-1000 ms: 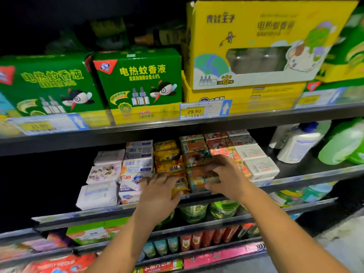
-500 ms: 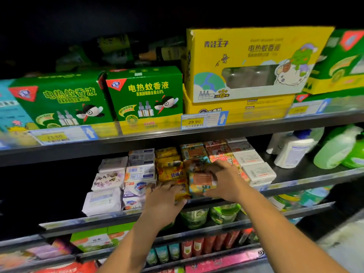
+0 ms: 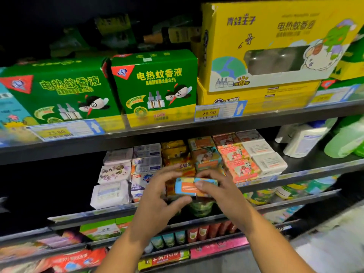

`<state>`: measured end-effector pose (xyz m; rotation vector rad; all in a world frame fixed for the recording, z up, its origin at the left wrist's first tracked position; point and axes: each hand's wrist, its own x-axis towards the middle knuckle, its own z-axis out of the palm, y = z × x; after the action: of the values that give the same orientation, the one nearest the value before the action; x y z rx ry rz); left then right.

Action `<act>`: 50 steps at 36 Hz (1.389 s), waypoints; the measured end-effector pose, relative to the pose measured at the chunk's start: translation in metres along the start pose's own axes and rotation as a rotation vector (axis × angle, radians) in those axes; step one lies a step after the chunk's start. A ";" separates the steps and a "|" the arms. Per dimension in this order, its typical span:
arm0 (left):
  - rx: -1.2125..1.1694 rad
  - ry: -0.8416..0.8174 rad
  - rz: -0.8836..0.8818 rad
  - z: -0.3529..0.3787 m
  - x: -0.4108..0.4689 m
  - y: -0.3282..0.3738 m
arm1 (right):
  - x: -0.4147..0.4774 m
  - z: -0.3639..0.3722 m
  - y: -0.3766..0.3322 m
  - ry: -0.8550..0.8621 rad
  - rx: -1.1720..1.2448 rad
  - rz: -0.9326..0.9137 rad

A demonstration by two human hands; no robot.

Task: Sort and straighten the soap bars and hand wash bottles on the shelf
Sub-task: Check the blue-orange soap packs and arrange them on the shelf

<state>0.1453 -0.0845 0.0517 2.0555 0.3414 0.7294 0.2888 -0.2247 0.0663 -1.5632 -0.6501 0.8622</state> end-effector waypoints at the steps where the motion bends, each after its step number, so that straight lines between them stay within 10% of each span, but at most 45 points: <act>1: -0.056 0.024 -0.034 -0.003 -0.001 0.001 | -0.002 0.008 -0.004 -0.008 0.086 0.050; 17: -0.541 0.217 -0.509 -0.051 -0.017 0.006 | -0.006 0.078 -0.019 -0.019 0.214 0.100; 26: -0.375 -0.144 -0.308 -0.079 -0.031 -0.019 | 0.005 0.096 -0.020 0.045 0.376 0.160; 31: -0.044 0.060 -0.144 -0.082 -0.030 -0.024 | 0.002 0.104 -0.024 -0.130 0.599 0.292; 39: -0.647 0.202 -0.437 -0.086 -0.024 -0.006 | 0.006 0.113 -0.025 -0.185 0.144 0.069; 50: -0.406 -0.089 -0.339 -0.090 -0.026 -0.021 | 0.006 0.115 -0.025 0.064 0.421 0.088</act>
<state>0.0699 -0.0256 0.0626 1.5889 0.4381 0.4541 0.2000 -0.1498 0.0843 -1.2383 -0.3277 0.9409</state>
